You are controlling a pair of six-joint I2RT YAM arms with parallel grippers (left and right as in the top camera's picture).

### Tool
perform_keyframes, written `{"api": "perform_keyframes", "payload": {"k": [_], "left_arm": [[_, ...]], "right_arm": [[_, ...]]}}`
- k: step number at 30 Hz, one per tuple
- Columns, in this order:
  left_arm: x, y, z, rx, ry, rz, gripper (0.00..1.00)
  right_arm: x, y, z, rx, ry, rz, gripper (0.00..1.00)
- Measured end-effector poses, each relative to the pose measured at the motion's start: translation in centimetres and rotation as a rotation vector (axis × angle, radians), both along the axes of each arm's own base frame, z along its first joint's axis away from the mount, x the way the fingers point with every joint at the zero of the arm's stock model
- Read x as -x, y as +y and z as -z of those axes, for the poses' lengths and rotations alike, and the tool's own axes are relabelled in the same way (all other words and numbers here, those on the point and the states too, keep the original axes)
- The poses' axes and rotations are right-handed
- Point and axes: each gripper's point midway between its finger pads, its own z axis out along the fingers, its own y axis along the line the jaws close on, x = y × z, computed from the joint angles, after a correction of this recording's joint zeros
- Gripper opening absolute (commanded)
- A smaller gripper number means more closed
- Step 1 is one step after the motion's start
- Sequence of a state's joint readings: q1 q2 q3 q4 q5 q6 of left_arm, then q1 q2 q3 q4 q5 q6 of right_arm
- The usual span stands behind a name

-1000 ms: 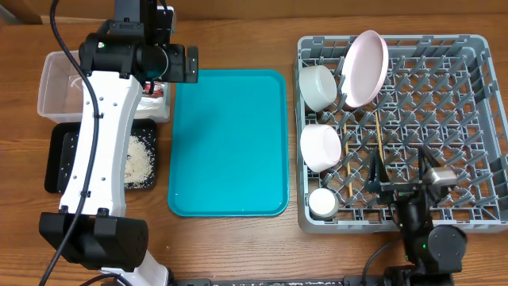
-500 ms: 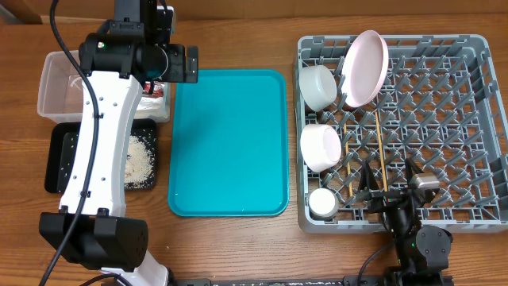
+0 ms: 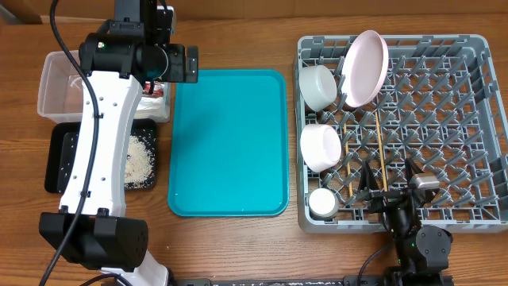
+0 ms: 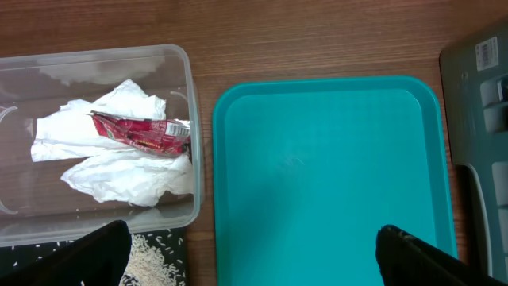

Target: Sort waste into correct bins and load items into the dishwasher

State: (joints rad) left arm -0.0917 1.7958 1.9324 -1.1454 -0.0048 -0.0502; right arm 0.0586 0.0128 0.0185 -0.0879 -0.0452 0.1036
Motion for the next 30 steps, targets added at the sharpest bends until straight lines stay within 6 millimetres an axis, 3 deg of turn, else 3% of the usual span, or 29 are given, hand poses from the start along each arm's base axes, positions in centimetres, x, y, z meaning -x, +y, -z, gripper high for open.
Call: {"api": "perform_keyframes", "payload": {"k": [18, 21, 23, 24, 27, 30], "left_arm": [[0.1, 0.0, 0.0, -0.002, 0.003, 0.0, 1.0], [0.4, 0.2, -0.8, -0.032, -0.019, 0.005, 1.0], [0.8, 0.1, -3.7, -0.037, -0.112, 0.015, 1.0], [1.1, 0.2, -7.1, -0.025, -0.24, 0.014, 1.0], [2.5, 0.3, -12.4, -0.008, -0.482, 0.021, 1.0], [7.1, 0.4, -16.9, 0.018, -0.758, 0.05, 1.0]], "right_arm": [[0.0, 0.0, 0.0, 0.0, 0.001, 0.0, 1.0], [0.0, 0.0, 0.0, -0.001, 0.001, 0.0, 1.0], [0.0, 0.0, 0.0, 0.0, 0.0, 0.0, 1.0], [0.0, 0.0, 0.0, 0.0, 0.001, 0.0, 1.0], [0.0, 0.0, 0.0, 0.0, 0.001, 0.0, 1.0], [0.0, 0.0, 0.0, 0.0, -0.001, 0.0, 1.0]]}}
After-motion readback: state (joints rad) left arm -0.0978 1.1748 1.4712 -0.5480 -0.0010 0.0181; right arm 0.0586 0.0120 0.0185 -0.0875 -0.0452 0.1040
